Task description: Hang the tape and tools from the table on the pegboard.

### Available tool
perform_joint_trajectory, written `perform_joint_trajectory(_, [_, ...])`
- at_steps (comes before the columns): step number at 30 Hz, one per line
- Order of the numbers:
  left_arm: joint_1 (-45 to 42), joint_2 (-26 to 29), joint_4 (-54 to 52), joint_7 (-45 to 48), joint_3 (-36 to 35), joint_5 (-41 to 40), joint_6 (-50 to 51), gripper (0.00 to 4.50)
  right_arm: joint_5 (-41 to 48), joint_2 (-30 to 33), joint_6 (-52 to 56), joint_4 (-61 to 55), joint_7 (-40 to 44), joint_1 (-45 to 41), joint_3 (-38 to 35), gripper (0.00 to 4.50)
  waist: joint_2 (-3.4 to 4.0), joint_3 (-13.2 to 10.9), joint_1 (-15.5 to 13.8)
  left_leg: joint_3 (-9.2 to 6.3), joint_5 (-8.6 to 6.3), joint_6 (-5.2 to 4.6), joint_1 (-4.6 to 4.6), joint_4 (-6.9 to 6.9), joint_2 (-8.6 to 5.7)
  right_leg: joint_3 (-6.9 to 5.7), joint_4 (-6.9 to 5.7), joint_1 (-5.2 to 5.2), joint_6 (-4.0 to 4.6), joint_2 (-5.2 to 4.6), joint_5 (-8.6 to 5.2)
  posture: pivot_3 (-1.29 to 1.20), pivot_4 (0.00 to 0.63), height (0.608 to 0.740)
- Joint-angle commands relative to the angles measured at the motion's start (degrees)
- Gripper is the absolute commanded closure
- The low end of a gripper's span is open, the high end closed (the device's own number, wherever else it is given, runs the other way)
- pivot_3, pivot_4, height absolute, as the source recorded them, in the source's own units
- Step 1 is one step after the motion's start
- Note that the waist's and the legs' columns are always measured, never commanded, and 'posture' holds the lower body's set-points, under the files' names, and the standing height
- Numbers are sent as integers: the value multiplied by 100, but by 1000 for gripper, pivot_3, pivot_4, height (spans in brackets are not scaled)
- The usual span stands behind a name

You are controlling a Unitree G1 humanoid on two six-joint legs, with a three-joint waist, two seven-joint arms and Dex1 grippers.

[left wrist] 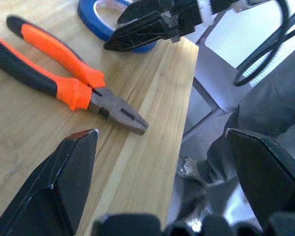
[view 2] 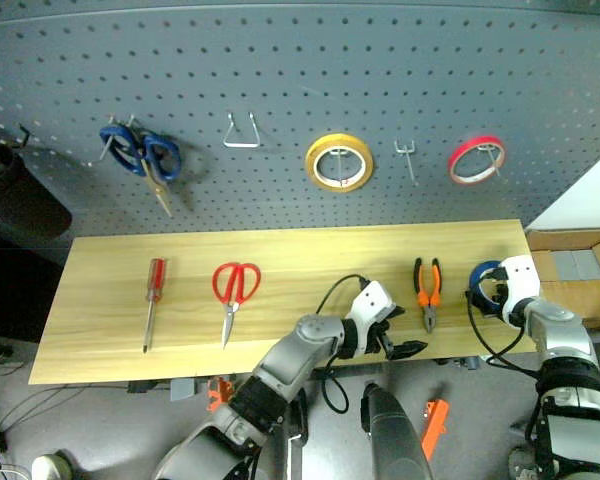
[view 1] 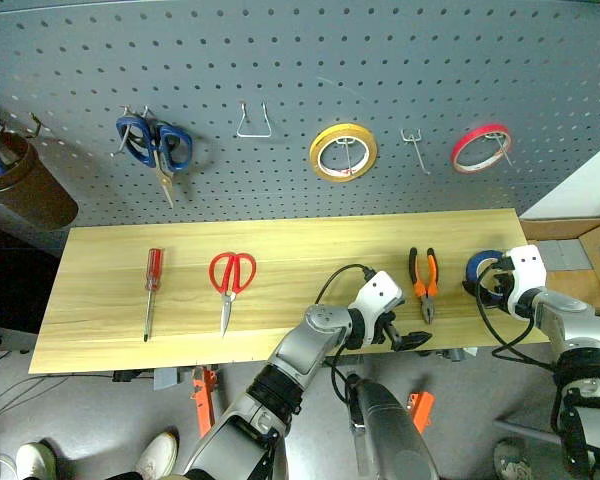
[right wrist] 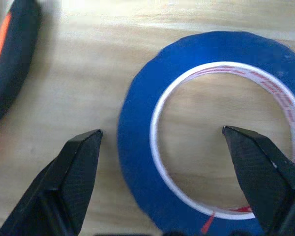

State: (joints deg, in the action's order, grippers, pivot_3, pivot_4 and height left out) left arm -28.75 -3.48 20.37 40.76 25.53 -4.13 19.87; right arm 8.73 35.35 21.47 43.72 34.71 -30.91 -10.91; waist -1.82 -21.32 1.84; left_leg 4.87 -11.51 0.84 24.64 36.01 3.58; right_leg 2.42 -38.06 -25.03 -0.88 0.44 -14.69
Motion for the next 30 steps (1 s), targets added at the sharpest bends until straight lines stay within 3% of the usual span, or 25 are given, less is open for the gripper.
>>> perform_joint_trajectory(1, [39, -75, -241, 18, 6, -35, 49, 0, 287, 50, 310, 401, 105, -63, -297, 1037, -4, -5, 0, 0, 0, 0, 0, 0, 0, 0, 0, 0, 0, 0, 0, -21, 431, 740])
perform_joint_trajectory(10, [-28, -110, -233, -24, -119, -43, 109, 0, 447, -17, 509, 406, 167, -94, -362, 4039, -15, -14, 5, 1, 2, 4, 0, -2, 1, 0, 4, 0, -1, -2, 0, -20, 432, 740])
perform_joint_trajectory(19, [-161, -198, -167, -123, -270, -80, 81, 0, -262, 73, -385, -420, 52, 423, 298, 4094, -14, -13, 7, -2, 11, 19, 0, -3, 1, -3, 4, 0, -3, -1, 1, -18, 401, 740])
perform_joint_trajectory(26, [200, 99, -1509, 24, -618, -610, 879, 0, -1201, 28, -672, -4692, -930, 2886, 549, 4094, 28, 11, -5, -1, 0, 44, 19, -6, -5, -3, 1, -19, -27, -8, -14, -25, 356, 740])
perform_joint_trajectory(30, [535, 299, -2625, -64, -1049, -1232, 1719, 0, -1906, -179, -805, -6218, -1441, 3750, 834, 4094, 44, 34, 28, -3, -7, 57, 18, -3, 0, -3, -2, -22, -34, -9, -18, -22, 325, 740])
